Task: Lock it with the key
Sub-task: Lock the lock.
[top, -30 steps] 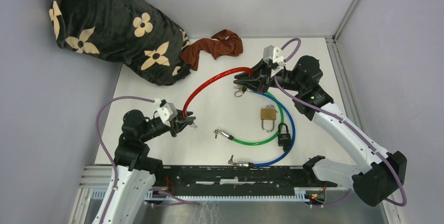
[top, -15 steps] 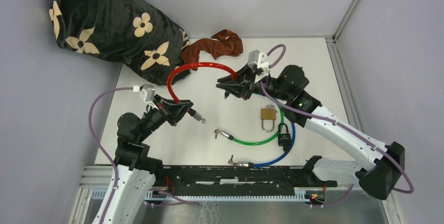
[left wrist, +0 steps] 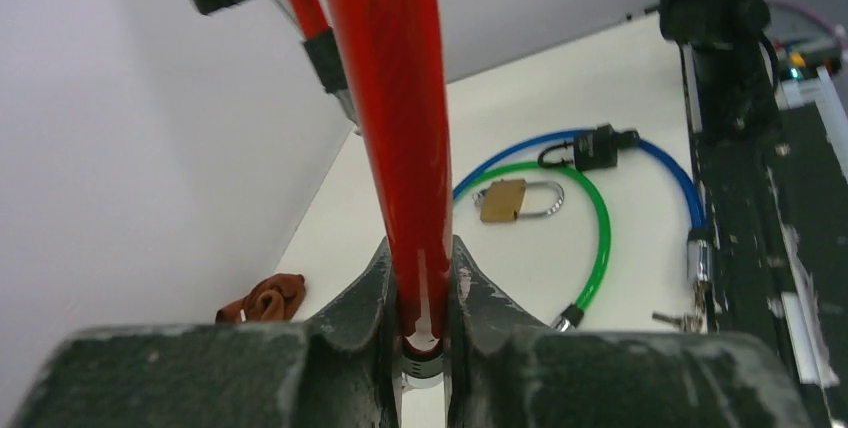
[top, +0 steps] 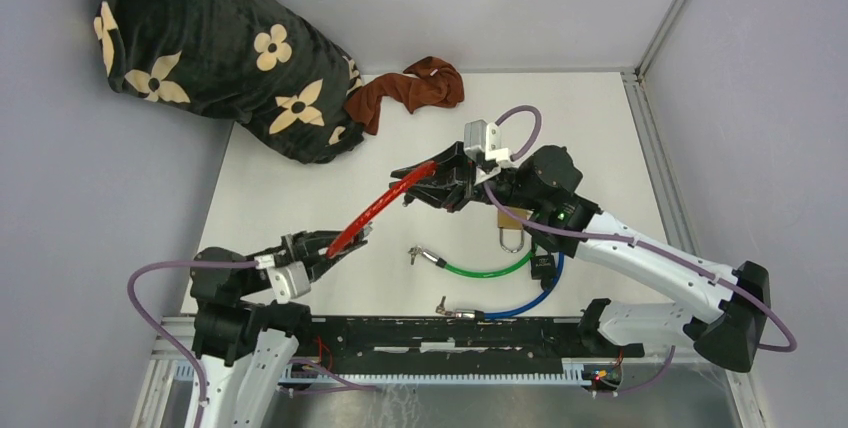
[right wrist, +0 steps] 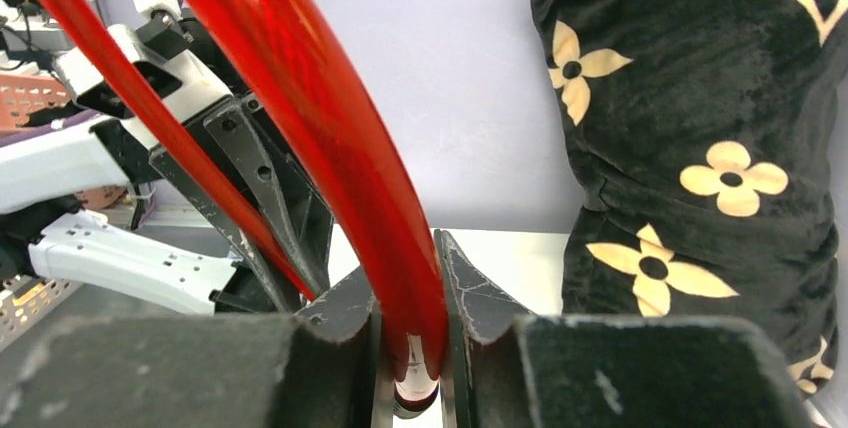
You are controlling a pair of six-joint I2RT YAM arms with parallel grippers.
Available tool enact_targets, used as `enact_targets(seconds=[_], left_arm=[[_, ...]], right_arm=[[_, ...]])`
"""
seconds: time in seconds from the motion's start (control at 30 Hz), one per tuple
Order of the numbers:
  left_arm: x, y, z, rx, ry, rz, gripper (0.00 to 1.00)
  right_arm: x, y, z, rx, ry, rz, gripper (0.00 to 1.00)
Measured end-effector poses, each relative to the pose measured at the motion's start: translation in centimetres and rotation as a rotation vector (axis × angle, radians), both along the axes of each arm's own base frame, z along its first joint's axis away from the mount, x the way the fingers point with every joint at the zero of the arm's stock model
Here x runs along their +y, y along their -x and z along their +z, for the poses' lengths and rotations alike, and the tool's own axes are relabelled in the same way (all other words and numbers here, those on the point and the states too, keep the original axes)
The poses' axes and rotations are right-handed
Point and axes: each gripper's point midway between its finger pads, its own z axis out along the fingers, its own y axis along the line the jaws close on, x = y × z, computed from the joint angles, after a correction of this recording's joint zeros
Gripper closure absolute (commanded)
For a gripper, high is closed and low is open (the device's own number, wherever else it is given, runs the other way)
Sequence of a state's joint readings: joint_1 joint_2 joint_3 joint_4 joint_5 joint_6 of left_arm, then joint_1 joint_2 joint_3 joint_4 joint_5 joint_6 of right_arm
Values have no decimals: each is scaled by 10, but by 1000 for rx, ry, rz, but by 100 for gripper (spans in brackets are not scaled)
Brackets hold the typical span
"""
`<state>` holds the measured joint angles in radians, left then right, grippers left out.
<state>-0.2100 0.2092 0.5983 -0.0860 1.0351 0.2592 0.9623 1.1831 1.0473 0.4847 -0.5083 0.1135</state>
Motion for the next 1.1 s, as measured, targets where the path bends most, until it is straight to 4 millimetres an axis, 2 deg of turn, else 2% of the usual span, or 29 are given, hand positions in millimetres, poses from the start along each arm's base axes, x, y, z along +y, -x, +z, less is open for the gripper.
enact_targets(seconds=[0.1, 0.23, 0.33, 0.5, 0.67, 0.73, 0.87, 1.1], left_arm=[[-1, 10, -17, -57, -108, -47, 95], [-1, 10, -41, 22, -154, -62, 64], [3, -5, -54, 144, -130, 15, 55], [23, -45, -78, 380, -32, 273, 51], [41, -69, -88, 489, 45, 448, 51], [46, -77, -89, 510, 67, 496, 53], [54, -94, -97, 555, 88, 577, 54], [53, -116, -125, 647, 53, 615, 59]], right_arm=[[-3, 6, 0, -36, 13, 14, 100], [-21, 0, -3, -62, 39, -65, 100], [-41, -16, -8, -45, 56, -177, 100], [-65, -51, -31, 37, 111, -382, 100], [-68, -64, -69, 138, 193, -450, 100], [-67, -67, -77, 163, 207, -456, 100], [-65, -67, -82, 188, 213, -452, 100], [-63, -66, -84, 203, 213, -442, 100]])
